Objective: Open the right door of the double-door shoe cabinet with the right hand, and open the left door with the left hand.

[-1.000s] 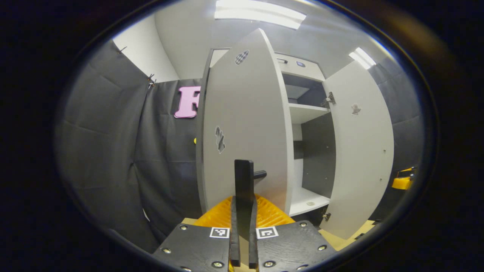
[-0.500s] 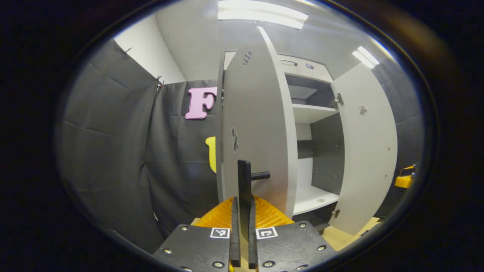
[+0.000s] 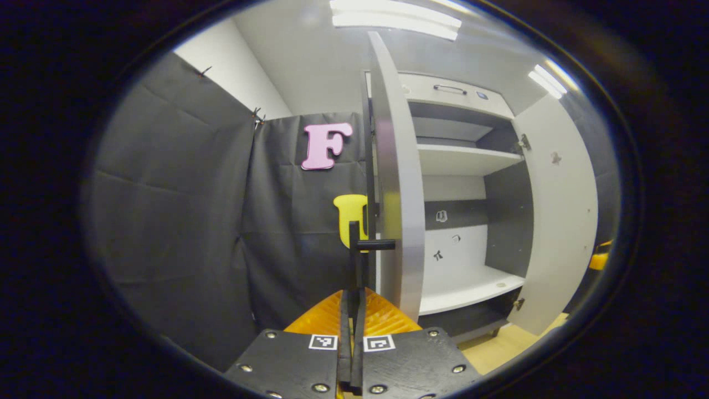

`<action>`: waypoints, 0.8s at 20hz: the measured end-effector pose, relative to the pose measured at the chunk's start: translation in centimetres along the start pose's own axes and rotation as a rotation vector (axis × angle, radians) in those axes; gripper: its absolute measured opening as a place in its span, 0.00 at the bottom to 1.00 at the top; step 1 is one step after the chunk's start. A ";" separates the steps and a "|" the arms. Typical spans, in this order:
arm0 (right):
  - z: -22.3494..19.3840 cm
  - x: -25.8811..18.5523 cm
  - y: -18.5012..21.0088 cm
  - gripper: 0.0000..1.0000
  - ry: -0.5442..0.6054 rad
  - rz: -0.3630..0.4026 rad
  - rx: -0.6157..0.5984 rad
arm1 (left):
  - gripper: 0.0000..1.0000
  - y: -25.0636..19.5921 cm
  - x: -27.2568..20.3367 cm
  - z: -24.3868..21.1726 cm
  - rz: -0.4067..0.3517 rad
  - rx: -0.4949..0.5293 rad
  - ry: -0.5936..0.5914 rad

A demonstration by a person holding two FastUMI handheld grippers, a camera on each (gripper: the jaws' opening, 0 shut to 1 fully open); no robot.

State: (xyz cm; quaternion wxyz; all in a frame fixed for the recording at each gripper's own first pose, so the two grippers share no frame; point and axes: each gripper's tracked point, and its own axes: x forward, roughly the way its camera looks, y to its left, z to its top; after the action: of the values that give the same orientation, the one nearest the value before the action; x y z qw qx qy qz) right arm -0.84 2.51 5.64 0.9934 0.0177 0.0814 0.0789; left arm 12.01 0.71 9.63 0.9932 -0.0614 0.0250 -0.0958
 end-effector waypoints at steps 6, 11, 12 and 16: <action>-0.1 -0.9 0.1 0.98 -0.021 -0.050 0.005 | 0.00 0.3 -0.4 -0.5 0.003 0.038 -0.009; -0.2 -3.1 -0.7 0.99 -0.060 -0.058 -0.022 | 0.02 0.8 -0.8 -0.1 0.055 0.001 -0.012; -0.1 -3.6 -1.0 0.99 -0.072 -0.055 -0.030 | 0.02 0.9 -0.9 -0.2 0.071 -0.004 -0.015; -0.4 -5.7 -1.9 0.99 -0.093 -0.036 -0.030 | 0.02 0.9 -0.7 -0.6 0.071 -0.040 -0.008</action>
State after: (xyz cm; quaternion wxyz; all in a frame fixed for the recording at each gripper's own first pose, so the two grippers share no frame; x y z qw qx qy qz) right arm -6.14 -0.30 6.03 0.9975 0.0047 0.0344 0.0614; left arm 11.48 1.68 8.91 0.9947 -0.0805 0.0250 -0.0596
